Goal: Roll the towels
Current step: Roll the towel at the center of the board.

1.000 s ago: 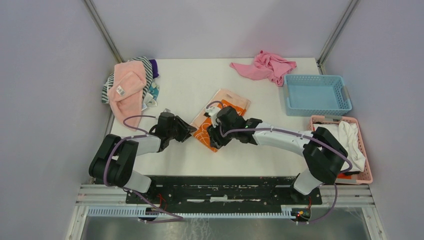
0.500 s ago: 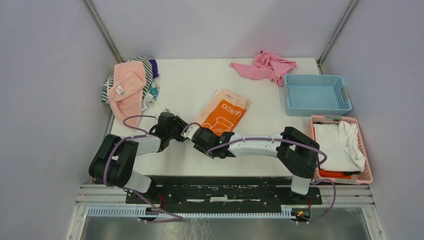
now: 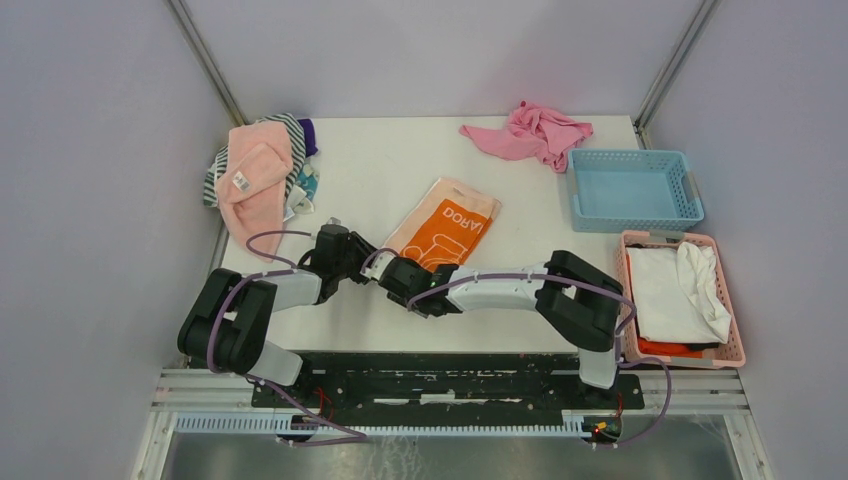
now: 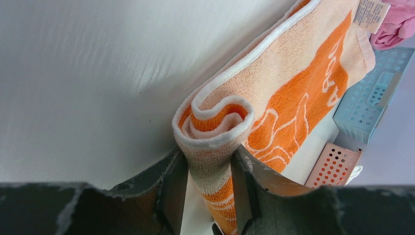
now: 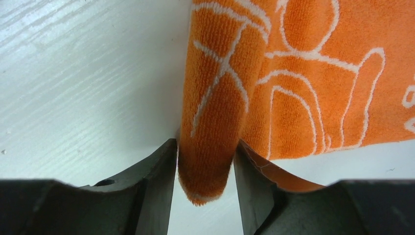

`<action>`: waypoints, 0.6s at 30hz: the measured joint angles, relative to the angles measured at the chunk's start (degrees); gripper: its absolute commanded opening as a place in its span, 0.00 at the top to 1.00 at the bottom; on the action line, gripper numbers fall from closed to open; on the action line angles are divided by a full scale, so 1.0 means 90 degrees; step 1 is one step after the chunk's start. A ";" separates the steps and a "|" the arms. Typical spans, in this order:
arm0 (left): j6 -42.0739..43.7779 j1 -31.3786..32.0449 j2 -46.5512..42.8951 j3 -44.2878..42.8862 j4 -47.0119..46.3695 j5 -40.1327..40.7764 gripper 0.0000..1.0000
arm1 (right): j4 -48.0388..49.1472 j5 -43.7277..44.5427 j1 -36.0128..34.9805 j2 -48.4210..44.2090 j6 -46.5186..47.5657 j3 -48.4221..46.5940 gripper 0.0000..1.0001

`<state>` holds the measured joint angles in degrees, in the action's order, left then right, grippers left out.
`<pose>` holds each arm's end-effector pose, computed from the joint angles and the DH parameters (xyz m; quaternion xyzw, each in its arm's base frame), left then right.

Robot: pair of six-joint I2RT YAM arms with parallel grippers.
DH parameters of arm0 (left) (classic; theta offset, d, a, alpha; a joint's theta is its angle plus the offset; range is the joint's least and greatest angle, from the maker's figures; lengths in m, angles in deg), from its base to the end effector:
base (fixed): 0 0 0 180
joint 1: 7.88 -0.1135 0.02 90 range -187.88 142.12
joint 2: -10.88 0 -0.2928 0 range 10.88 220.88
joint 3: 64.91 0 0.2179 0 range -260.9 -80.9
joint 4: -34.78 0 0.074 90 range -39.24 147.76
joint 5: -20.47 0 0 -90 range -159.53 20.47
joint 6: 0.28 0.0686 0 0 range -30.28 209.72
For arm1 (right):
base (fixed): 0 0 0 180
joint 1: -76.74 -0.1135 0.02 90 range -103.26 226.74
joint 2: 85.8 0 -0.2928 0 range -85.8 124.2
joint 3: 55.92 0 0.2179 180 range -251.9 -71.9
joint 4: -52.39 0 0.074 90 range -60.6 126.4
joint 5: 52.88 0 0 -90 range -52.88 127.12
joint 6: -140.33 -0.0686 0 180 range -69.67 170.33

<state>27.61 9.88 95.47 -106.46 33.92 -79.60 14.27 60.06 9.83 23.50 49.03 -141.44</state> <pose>0.2407 -0.0897 0.1612 -0.3108 0.8567 -0.3207 0.2581 0.1739 0.3398 0.1810 -0.4745 0.8252 -0.0263 0.3052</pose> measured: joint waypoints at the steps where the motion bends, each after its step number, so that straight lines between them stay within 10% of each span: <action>1: 0.0000 0.0000 0.0000 0.0000 0.0000 0.0000 0.55 | -0.0044 -0.0027 0.0000 -0.0044 -0.0007 0.0002 0.46; 18: 0.0000 0.0000 0.0000 0.0000 0.0002 0.0000 0.55 | -0.0168 -0.0223 -0.0357 -0.0789 -0.0017 -0.0012 0.59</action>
<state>27.61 9.88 95.47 -106.46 33.94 -79.60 12.77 58.05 6.61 16.39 48.88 -141.55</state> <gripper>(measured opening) 0.447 0.423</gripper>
